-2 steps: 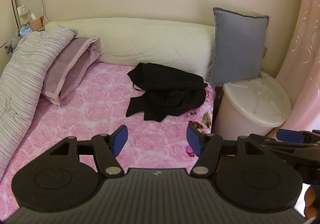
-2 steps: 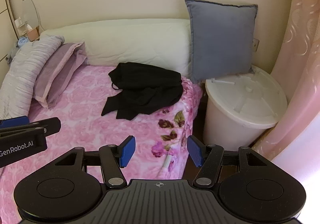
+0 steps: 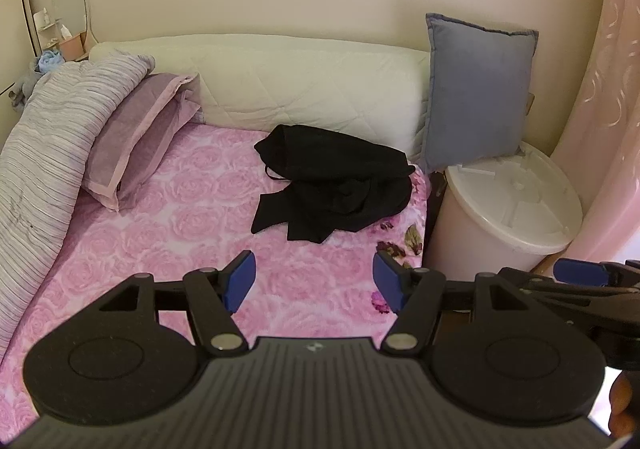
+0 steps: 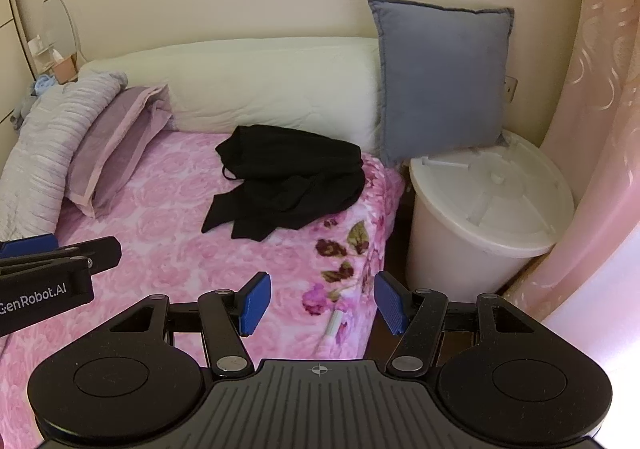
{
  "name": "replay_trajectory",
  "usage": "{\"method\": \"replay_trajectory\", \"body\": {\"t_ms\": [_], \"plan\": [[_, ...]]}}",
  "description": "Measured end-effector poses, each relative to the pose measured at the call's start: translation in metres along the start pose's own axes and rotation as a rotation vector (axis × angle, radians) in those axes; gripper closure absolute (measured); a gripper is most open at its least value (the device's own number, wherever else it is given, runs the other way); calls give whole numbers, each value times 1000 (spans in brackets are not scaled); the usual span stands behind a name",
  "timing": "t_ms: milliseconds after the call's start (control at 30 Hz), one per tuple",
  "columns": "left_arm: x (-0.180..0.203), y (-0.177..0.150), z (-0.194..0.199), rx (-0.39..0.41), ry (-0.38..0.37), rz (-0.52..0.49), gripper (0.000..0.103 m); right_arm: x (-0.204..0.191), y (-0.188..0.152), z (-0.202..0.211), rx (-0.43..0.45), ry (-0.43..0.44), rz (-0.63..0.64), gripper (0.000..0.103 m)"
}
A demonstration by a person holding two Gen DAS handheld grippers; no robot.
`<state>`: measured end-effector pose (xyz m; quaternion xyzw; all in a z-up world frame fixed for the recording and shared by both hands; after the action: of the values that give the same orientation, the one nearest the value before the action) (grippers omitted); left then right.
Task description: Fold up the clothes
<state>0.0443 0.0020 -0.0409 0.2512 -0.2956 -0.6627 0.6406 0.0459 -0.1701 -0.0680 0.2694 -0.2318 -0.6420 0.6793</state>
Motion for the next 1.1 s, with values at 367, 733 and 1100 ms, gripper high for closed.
{"method": "replay_trajectory", "body": {"t_ms": [367, 733, 1100], "plan": [[-2, -7, -13, -10, -8, -1, 42, 3, 9, -11, 4, -1, 2, 42], [-14, -13, -21, -25, -5, 18, 42, -8, 6, -18, -6, -6, 16, 42], [-24, -7, -16, -22, -7, 43, 42, -18, 9, -13, 5, -4, 48, 42]]}}
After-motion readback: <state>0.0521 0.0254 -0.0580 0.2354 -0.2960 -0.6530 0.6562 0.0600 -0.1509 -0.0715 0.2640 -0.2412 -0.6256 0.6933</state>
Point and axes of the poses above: each gripper's, at about its wrist camera, not at the fingertips, and z roughly against the way its jaws point, x to its right, y to its top, the point moved 6 cm from there along -z, roughly the way its jaws point, and after that the axes turned 5 degrees about -y, right-handed, at the moved point
